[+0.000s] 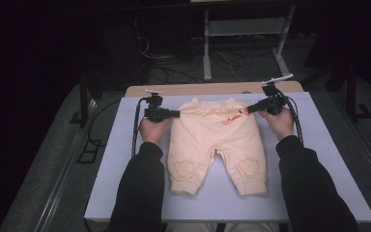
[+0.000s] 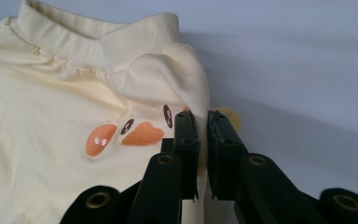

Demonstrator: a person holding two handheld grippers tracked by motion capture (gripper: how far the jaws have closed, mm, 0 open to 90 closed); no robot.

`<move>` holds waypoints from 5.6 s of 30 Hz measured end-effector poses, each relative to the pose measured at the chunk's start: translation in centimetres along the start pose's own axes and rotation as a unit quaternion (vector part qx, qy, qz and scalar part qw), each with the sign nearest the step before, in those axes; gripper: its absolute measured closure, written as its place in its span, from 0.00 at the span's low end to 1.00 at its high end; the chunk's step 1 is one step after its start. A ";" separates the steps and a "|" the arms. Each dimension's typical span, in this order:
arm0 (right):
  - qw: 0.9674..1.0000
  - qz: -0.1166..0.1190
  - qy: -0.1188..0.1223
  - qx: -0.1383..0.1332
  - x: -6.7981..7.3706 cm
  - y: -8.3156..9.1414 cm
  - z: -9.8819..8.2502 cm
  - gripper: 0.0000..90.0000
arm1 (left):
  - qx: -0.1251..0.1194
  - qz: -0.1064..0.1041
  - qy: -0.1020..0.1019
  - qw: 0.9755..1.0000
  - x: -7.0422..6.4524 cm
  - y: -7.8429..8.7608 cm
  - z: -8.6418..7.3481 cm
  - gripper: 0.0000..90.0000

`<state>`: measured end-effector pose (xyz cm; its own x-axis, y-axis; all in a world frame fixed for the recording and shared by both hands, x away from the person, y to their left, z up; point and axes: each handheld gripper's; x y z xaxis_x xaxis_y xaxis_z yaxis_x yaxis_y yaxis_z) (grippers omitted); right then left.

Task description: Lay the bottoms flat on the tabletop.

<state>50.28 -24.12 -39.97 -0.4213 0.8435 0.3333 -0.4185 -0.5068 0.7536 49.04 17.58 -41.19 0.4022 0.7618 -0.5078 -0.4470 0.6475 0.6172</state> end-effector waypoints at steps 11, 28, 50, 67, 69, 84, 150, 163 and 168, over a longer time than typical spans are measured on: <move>0.999 -0.036 0.006 -0.012 1.0 -0.4 2.1 0.91 | -0.015 0.009 0.011 1.000 -0.2 -0.1 1.2 0.94; 0.996 -0.082 0.046 0.000 1.5 -1.7 1.5 0.78 | 0.015 0.024 -0.033 0.999 -0.8 -1.9 0.1 0.81; 0.995 -0.063 0.065 -0.043 1.5 0.7 -1.7 0.00 | -0.022 0.050 -0.070 0.996 -2.1 0.1 -0.8 0.00; 0.994 -0.028 0.090 -0.057 3.0 2.8 -3.7 0.00 | -0.045 0.033 -0.084 0.995 -3.2 2.2 -2.3 0.00; 0.993 -0.025 0.095 -0.059 3.2 3.0 -4.1 0.00 | -0.045 0.031 -0.084 0.995 -3.3 2.4 -2.6 0.00; 0.991 -0.008 0.103 -0.091 3.7 5.1 -6.8 0.00 | -0.067 0.024 -0.101 0.992 -3.9 5.0 -4.5 0.00; 0.977 -0.019 0.142 -0.156 4.9 10.0 -22.2 0.00 | -0.088 -0.012 -0.204 0.975 -4.6 11.2 -17.5 0.00; 0.978 -0.005 0.157 -0.136 4.7 9.2 -22.0 0.00 | -0.070 -0.018 -0.207 0.976 -4.4 10.7 -17.3 0.00; 0.978 -0.001 0.164 -0.127 4.6 9.0 -21.9 0.00 | -0.063 -0.023 -0.209 0.976 -4.3 10.6 -17.2 0.00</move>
<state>26.97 -28.65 -44.06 -0.6380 0.7634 0.1011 -0.5884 -0.5680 0.5754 28.83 21.53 -42.81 0.7030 0.6740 -0.2271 -0.5048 0.6978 0.5083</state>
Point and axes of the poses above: each handheld gripper's, and its own axes: y roughly backward along the jaws, z roughly out of its top, x roughly to its left, and after that the axes turned 5 degrees about y, right-handed
